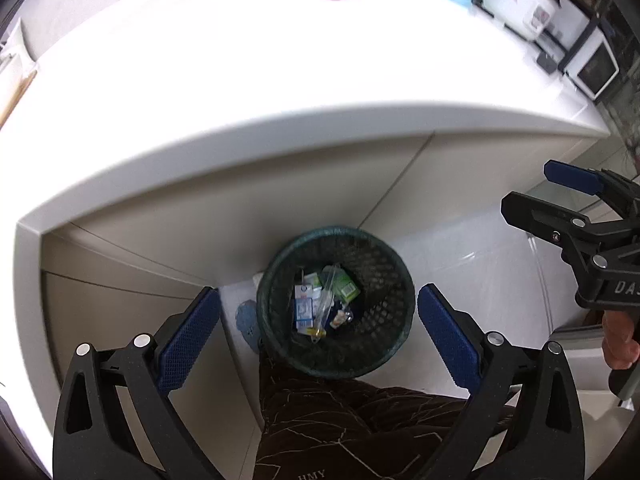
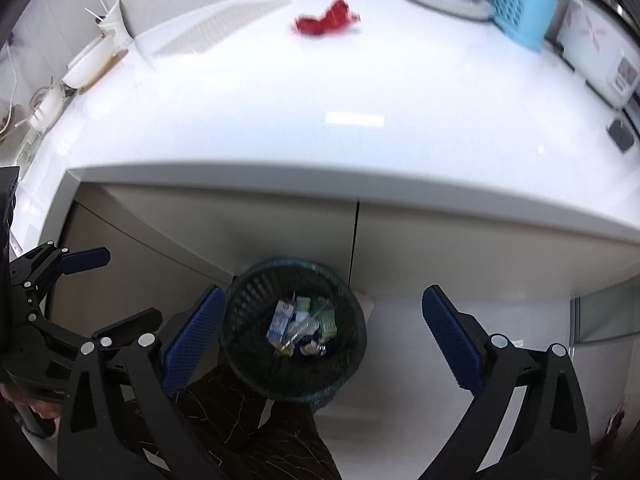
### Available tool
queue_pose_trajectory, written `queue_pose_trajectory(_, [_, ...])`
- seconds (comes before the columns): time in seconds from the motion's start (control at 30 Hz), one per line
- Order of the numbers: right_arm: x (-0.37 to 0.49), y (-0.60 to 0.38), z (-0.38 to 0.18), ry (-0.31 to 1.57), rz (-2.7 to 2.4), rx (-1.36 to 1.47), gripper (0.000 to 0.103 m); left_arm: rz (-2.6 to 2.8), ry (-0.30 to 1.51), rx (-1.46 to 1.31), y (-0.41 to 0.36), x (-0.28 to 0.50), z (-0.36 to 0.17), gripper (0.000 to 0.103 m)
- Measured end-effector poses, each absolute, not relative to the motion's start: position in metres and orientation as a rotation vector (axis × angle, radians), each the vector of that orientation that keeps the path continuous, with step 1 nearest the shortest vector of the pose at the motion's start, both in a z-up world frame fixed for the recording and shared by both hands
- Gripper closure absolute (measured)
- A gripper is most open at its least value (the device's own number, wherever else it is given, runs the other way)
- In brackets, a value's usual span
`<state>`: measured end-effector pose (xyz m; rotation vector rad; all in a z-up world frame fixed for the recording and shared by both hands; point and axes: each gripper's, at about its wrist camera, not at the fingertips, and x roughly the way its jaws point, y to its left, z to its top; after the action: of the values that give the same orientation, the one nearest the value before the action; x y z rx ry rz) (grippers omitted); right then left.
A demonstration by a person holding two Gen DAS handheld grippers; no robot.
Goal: Collect trash
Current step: 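Raise both open grippers back over the counter toward the bubble wrap and red net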
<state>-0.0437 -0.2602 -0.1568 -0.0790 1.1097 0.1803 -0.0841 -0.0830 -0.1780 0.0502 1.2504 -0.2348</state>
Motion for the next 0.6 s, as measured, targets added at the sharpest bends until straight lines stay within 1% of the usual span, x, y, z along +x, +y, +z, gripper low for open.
queue_pose_trajectory(0.3, [-0.015, -0.255, -0.113, 1.039, 0.182, -0.081, 0.008, -0.155, 1.192, 0.01, -0.05, -0.057, -0.137, 0.006])
queue_pose_trajectory(0.6, [0.014, -0.238, -0.089, 0.984, 0.185, -0.094, 0.008, -0.155, 1.141, -0.026, -0.034, -0.025, -0.108, 0.007])
